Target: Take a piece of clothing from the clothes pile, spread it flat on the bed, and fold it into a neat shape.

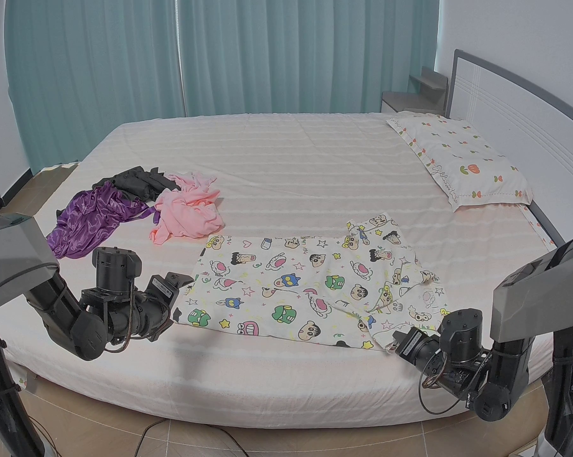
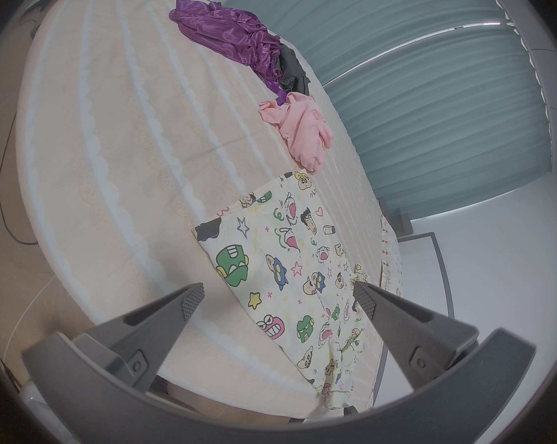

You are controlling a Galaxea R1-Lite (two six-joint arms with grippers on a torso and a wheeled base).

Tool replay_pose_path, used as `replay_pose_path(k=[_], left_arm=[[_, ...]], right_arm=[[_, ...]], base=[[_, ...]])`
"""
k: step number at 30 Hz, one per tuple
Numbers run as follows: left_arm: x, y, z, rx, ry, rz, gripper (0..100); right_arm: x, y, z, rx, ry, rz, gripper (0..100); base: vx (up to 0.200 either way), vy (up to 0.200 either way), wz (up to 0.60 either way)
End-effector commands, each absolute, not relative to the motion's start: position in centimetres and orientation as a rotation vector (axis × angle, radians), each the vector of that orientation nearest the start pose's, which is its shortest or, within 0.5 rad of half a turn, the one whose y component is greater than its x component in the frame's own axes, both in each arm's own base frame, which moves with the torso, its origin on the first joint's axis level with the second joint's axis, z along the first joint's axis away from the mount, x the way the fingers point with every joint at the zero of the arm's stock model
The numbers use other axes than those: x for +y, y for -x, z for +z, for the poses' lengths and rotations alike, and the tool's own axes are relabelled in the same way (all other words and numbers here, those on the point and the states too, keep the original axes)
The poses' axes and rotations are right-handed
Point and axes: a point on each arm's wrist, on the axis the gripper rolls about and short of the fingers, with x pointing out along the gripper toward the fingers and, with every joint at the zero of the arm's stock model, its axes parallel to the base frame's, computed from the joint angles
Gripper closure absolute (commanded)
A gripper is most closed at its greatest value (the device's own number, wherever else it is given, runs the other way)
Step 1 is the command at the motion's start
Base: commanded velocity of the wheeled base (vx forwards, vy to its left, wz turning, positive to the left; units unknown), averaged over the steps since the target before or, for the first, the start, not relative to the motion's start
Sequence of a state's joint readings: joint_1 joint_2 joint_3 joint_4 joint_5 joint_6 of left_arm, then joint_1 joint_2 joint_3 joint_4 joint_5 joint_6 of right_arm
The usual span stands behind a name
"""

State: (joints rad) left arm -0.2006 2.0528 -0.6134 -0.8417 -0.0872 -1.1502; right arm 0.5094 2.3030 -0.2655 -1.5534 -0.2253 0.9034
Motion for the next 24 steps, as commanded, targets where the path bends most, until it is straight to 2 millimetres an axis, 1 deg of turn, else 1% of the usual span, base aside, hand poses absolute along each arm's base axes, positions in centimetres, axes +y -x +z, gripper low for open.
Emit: replay_pose_path(k=[1,5,8,10,12,14,15,17,19,22,24], left_arm=[[-6.6,-31.5,4.4,0.69,1.072,0.097,0],[-6.6,-31.5,4.4,0.689,1.072,0.096,0],[-6.6,-31.5,4.4,0.69,1.072,0.097,0],[-6.7,-31.4,4.4,0.694,1.07,0.093,0],[-6.9,-31.3,4.5,0.694,1.068,0.084,0],[-7.5,-31.0,4.7,0.71,1.065,0.061,0],[-7.6,-30.9,4.8,0.71,1.065,0.055,0],[-7.8,-30.6,5.2,0.704,1.066,0.041,0],[-7.8,-30.4,5.6,0.701,1.074,0.034,0],[-7.8,-30.3,5.5,0.718,1.077,0.019,0],[-7.9,-30.2,5.5,0.731,1.081,0.0,0]], right_arm=[[13.2,-24.5,-1.4,0.535,-0.71,0.059,0],[13.2,-23.6,-1.5,0.565,-0.694,0.06,0],[13.0,-23.5,-1.4,0.565,-0.693,0.054,0],[12.2,-23.4,-0.8,0.548,-0.698,0.033,0],[11.6,-23.6,-0.1,0.523,-0.713,0.025,0],[10.4,-24.3,1.1,0.473,-0.741,0.018,0],[10.1,-24.4,1.3,0.465,-0.747,0.019,0],[9.3,-24.7,2.1,0.444,-0.773,0.036,0],[8.8,-24.9,2.2,0.447,-0.785,0.046,0],[8.5,-25.1,2.0,0.453,-0.787,0.039,0],[8.3,-25.2,1.9,0.45,-0.79,0.032,0]], base=[[0.0,0.0,0.0],[0.0,0.0,0.0],[0.0,0.0,0.0],[0.0,0.0,0.0],[0.0,0.0,0.0],[0.0,0.0,0.0],[0.0,0.0,0.0],[0.0,0.0,0.0],[0.0,0.0,0.0],[0.0,0.0,0.0],[0.2,0.0,0.0]])
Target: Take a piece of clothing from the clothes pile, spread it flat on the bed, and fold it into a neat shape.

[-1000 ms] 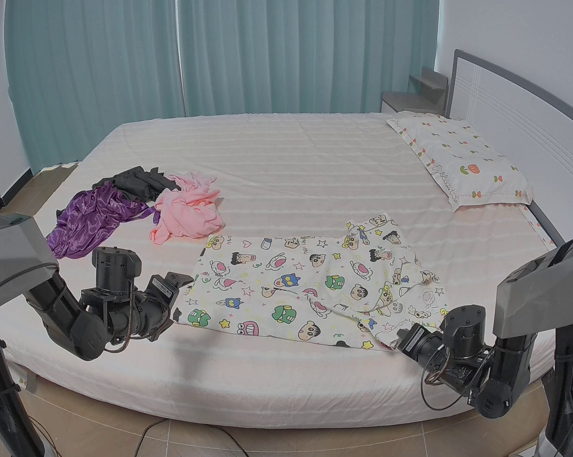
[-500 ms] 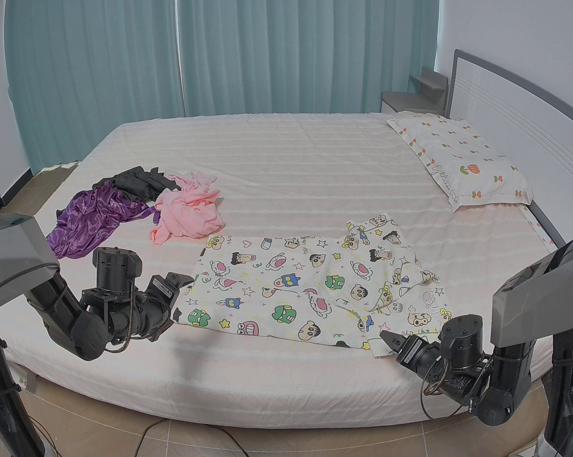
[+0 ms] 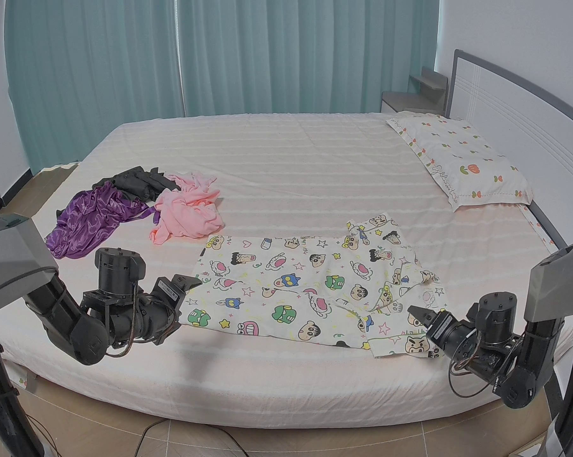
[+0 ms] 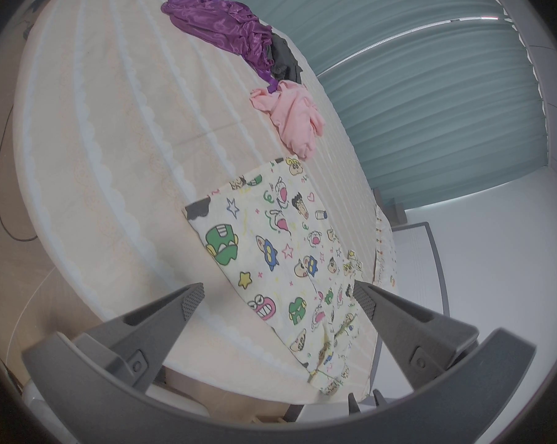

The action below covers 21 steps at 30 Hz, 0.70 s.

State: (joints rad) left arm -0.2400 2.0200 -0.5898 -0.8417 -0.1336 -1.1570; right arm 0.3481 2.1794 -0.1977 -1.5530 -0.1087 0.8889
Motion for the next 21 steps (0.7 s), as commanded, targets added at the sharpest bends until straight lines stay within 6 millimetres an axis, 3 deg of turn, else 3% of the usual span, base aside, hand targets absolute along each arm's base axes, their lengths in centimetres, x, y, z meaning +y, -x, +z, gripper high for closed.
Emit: replay_pose_path(k=[1,13,21], left_arm=[[-7.86,-30.2,5.49,0.735,1.082,-0.002,0],[-8.02,-30.22,5.44,0.737,1.073,-0.008,0],[-8.2,-30.18,5.22,0.745,1.064,-0.009,0]], right_arm=[[8.22,-25.26,1.9,0.451,-0.79,0.03,0],[7.81,-25.22,1.66,0.463,-0.791,0.019,0],[7.79,-25.16,1.59,0.467,-0.79,0.017,0]], base=[[0.2,0.0,0.0],[0.2,0.0,0.0],[0.0,0.0,0.0]])
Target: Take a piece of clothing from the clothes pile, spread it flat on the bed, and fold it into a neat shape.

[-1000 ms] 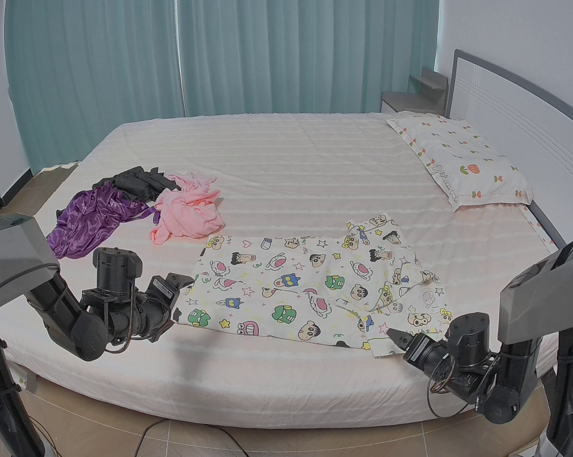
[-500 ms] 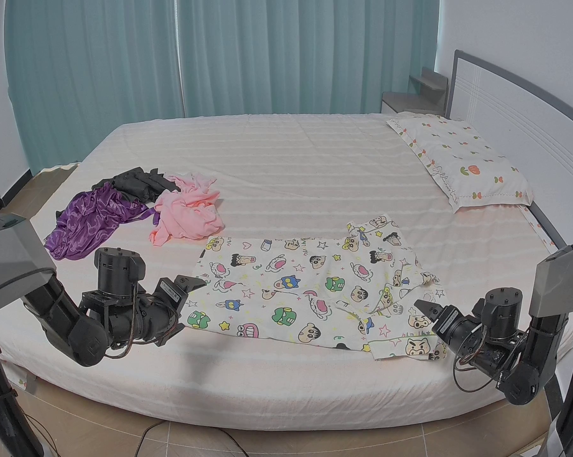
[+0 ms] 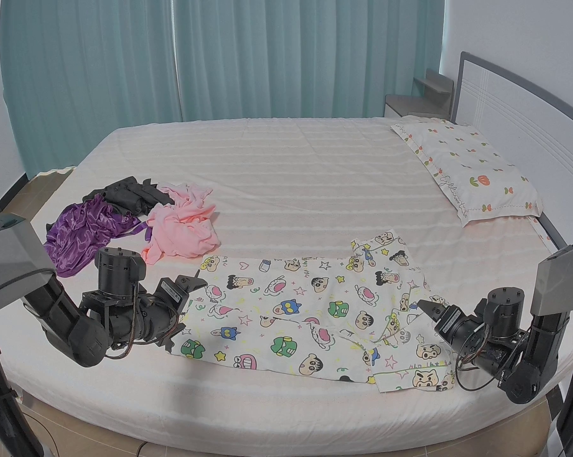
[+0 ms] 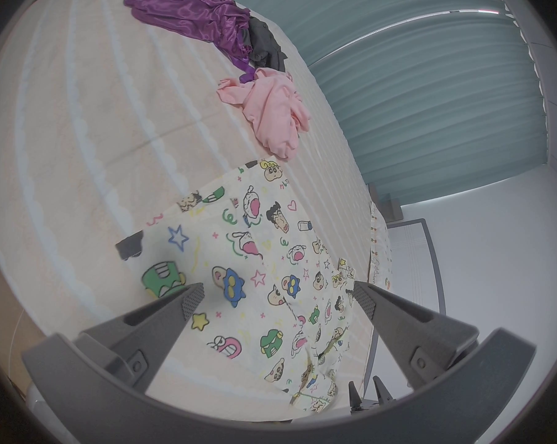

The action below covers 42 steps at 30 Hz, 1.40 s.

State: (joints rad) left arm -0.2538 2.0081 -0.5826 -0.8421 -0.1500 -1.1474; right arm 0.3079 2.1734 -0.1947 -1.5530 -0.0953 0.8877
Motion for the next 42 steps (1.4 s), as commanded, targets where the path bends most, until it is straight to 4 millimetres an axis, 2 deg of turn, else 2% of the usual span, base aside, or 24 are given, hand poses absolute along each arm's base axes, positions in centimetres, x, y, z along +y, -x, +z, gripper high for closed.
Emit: replay_pose_path(k=[1,3,7,12,18,24,27,42], left_arm=[[-8.2,-30.2,5.2,0.746,1.064,-0.009,0],[-8.2,-30.2,5.1,0.75,1.058,-0.01,0],[-7.7,-30.1,4.7,0.749,0.871,-0.076,0],[-6.0,-30.9,4.0,0.738,0.576,-0.203,0],[-5.1,-32.5,1.4,0.798,0.337,-0.304,0],[-5.3,-34.5,0.7,0.819,0.329,-0.377,0],[-5.4,-34.8,0.2,0.855,0.315,-0.377,0],[-4.7,-34.2,-0.7,0.897,0.311,-0.36,0]], right_arm=[[7.7,-25.2,1.6,0.466,-0.79,0.015,0],[7.8,-25.2,1.6,0.468,-0.79,0.018,0],[7.8,-25.1,1.5,0.474,-0.788,0.015,0],[7.9,-24.5,1.2,0.503,-0.778,0.018,0],[7.7,-23.9,1.1,0.543,-0.772,0.047,0],[7.8,-23.8,1.0,0.547,-0.769,0.048,0],[7.7,-23.8,1.0,0.546,-0.769,0.046,0],[7.7,-23.7,0.9,0.558,-0.767,0.045,0]], base=[[0.0,0.0,0.0],[0.0,0.0,0.0],[0.0,0.0,0.0],[0.0,0.0,0.0],[0.0,0.0,0.0],[0.0,0.0,0.0],[0.0,0.0,0.0],[0.0,0.0,0.0]])
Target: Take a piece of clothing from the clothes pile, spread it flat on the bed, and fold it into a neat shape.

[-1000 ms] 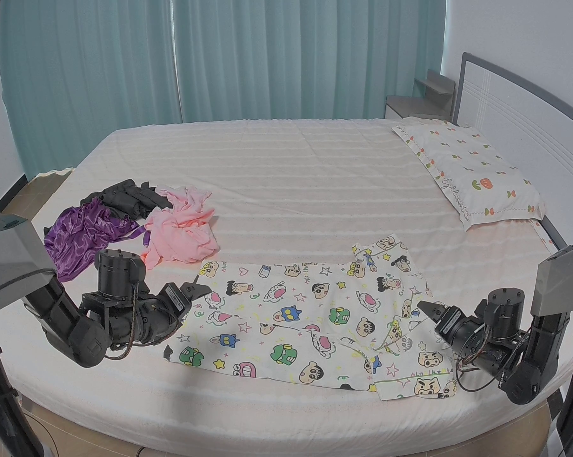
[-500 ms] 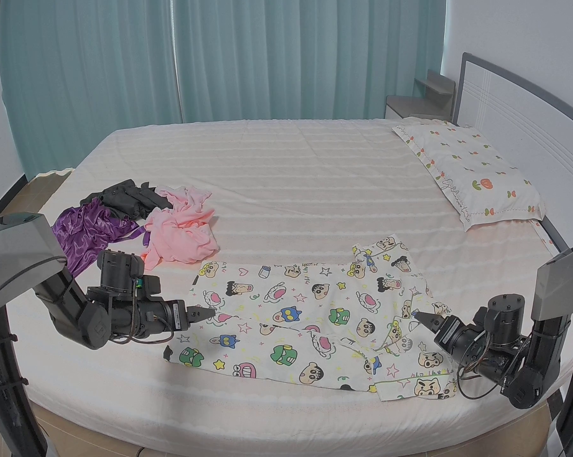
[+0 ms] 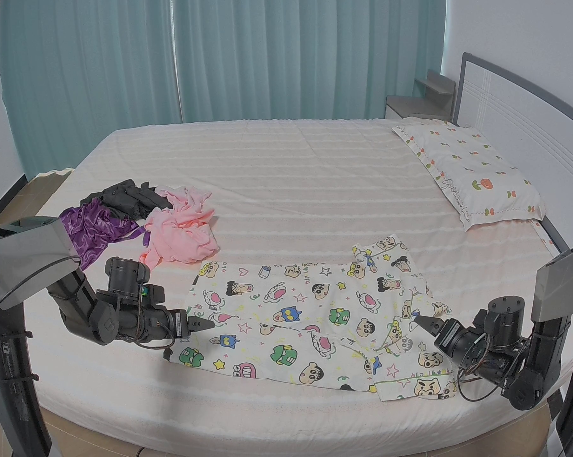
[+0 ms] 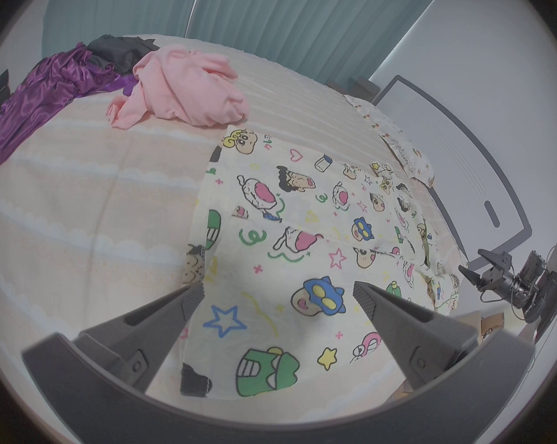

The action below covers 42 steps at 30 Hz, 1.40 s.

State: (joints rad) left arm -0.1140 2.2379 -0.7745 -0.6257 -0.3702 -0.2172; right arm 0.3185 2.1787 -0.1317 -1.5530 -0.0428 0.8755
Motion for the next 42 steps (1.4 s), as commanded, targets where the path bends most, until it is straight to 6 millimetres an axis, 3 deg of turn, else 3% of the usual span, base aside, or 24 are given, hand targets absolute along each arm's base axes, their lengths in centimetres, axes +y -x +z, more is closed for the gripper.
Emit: replay_pose_path(k=[1,35,36,42], left_arm=[[-4.6,-34.0,-0.9,0.904,0.311,-0.359,0],[-3.5,-32.8,-1.6,0.936,0.287,-0.372,0],[-3.4,-32.7,-1.7,0.939,0.288,-0.37,100],[-2.8,-32.3,-1.8,0.952,0.299,-0.35,100]], right_arm=[[7.7,-23.7,0.9,0.558,-0.767,0.045,0],[7.8,-23.7,0.5,0.572,-0.765,0.042,0],[7.8,-23.7,0.5,0.572,-0.765,0.042,0],[7.8,-23.7,0.5,0.572,-0.764,0.043,0]], base=[[0.0,0.0,0.0],[0.0,0.0,0.0],[0.0,0.0,0.0],[0.0,0.0,0.0]])
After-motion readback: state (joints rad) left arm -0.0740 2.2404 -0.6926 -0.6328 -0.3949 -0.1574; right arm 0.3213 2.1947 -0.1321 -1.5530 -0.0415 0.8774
